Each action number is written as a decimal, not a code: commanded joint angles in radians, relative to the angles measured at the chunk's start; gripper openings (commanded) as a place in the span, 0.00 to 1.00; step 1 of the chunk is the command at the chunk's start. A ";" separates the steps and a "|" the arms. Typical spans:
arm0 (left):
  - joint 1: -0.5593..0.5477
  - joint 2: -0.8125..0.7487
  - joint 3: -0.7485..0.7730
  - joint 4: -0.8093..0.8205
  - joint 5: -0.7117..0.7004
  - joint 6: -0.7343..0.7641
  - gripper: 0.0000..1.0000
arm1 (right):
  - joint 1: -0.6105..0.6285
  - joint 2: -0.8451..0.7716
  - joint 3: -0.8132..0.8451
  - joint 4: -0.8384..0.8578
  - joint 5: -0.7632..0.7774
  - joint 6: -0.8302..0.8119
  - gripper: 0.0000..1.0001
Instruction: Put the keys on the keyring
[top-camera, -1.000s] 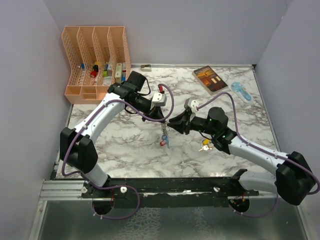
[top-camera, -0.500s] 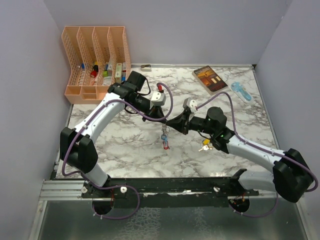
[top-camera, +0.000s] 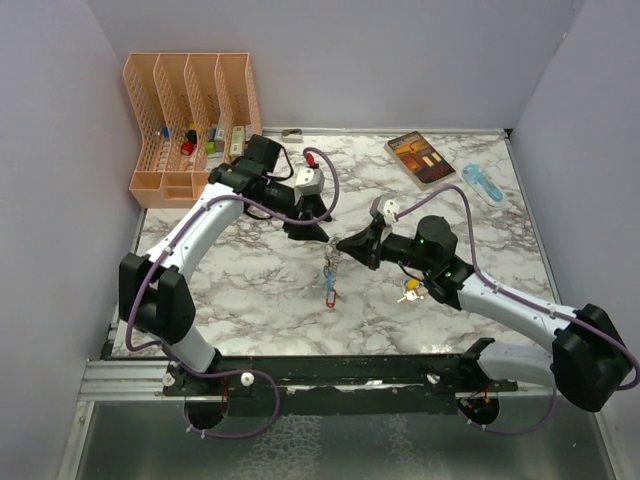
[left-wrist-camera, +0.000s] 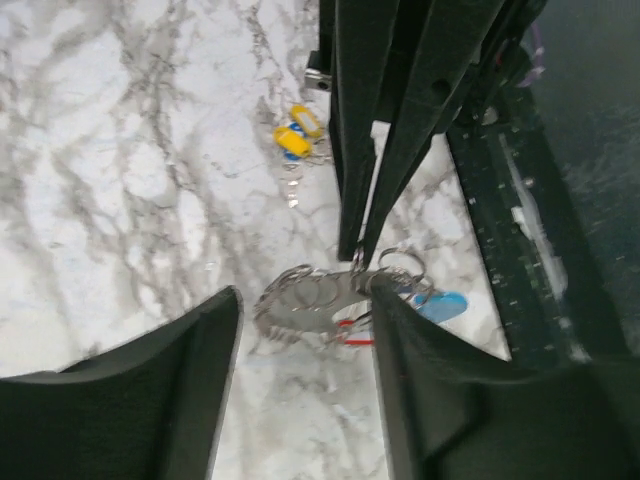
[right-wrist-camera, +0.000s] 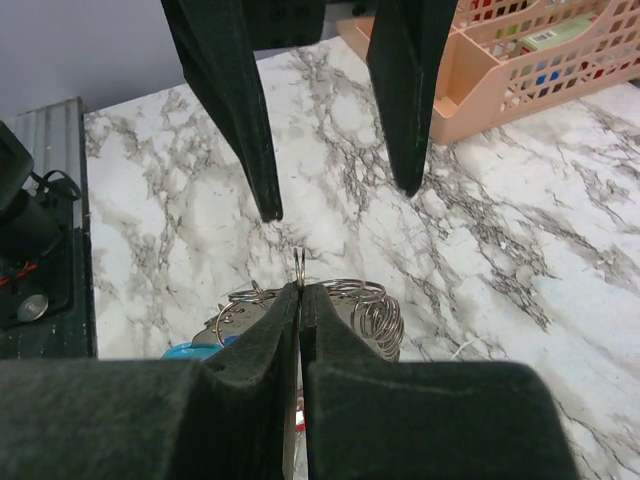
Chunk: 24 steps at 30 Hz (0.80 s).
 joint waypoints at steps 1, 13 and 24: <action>0.035 -0.019 -0.020 0.086 0.055 -0.088 0.68 | 0.007 -0.041 0.052 -0.093 0.087 -0.005 0.01; -0.011 -0.001 -0.084 0.297 0.059 -0.335 0.99 | 0.014 -0.069 0.079 -0.120 0.154 0.047 0.01; -0.054 0.024 -0.131 0.410 0.087 -0.436 0.99 | 0.023 -0.091 -0.020 0.085 0.196 0.138 0.01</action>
